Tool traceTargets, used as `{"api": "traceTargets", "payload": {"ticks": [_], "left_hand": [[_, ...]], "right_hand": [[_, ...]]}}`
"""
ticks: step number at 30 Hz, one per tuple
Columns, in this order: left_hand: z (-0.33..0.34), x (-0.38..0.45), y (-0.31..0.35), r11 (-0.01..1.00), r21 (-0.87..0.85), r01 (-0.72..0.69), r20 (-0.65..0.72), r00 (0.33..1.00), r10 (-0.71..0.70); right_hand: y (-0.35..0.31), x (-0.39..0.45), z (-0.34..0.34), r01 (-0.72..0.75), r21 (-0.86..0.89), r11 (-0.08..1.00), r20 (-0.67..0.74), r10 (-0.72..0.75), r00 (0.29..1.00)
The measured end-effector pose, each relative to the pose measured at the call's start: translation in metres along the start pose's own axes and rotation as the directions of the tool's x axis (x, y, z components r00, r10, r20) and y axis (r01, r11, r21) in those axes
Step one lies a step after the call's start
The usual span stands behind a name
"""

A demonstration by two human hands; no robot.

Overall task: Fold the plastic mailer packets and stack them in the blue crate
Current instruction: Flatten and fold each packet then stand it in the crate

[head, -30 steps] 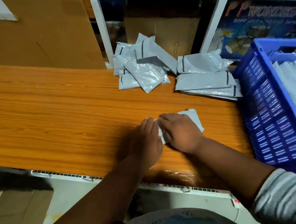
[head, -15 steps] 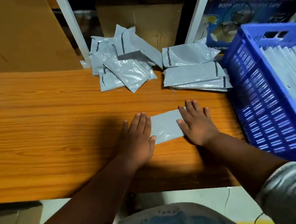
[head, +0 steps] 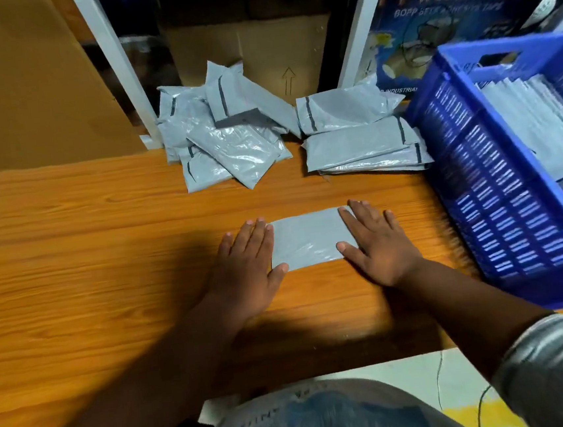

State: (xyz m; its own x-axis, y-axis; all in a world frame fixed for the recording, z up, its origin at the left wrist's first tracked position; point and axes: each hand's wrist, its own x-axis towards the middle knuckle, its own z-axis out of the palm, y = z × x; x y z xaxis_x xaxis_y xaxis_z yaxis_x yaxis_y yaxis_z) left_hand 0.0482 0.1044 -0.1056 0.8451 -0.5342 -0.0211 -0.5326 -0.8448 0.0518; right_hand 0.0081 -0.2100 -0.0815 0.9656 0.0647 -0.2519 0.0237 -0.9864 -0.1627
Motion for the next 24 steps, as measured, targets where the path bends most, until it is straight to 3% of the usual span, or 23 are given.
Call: {"api": "traceTargets", "payload": {"ticks": [2,4,7,12,15,18,24], "left_hand": [[0.000,-0.004,-0.008,0.999,-0.036,-0.021,-0.028,0.999,0.020],[-0.001,-0.005,-0.010,0.995,-0.100,-0.016,-0.057,0.998,0.011],[-0.005,-0.004,-0.008,0.978,-0.208,0.019,-0.142,0.989,-0.049],[-0.039,0.011,-0.006,0.956,-0.291,0.026,-0.240,0.966,-0.099],[-0.058,0.025,0.007,0.933,-0.359,-0.027,-0.246,0.967,-0.066],[-0.084,0.048,0.037,0.899,-0.431,-0.077,-0.249,0.968,-0.036],[-0.154,0.099,0.121,0.894,-0.380,-0.235,-0.347,0.933,0.098]], "right_hand": [[0.002,0.005,-0.017,-0.020,0.013,1.000,0.019,0.020,1.000],[-0.012,0.020,-0.034,0.075,-0.020,0.997,-0.011,-0.075,0.997],[-0.058,0.047,-0.051,0.195,-0.080,0.978,0.100,-0.187,0.977],[-0.071,0.058,-0.077,-0.137,-0.166,0.977,0.113,0.157,0.981],[-0.047,0.044,-0.092,-0.247,0.072,0.966,0.015,0.246,0.969],[-0.017,0.019,-0.122,-0.345,0.319,0.883,-0.003,0.365,0.931],[0.042,-0.048,-0.191,-0.343,0.562,0.752,-0.122,0.486,0.865]]}}
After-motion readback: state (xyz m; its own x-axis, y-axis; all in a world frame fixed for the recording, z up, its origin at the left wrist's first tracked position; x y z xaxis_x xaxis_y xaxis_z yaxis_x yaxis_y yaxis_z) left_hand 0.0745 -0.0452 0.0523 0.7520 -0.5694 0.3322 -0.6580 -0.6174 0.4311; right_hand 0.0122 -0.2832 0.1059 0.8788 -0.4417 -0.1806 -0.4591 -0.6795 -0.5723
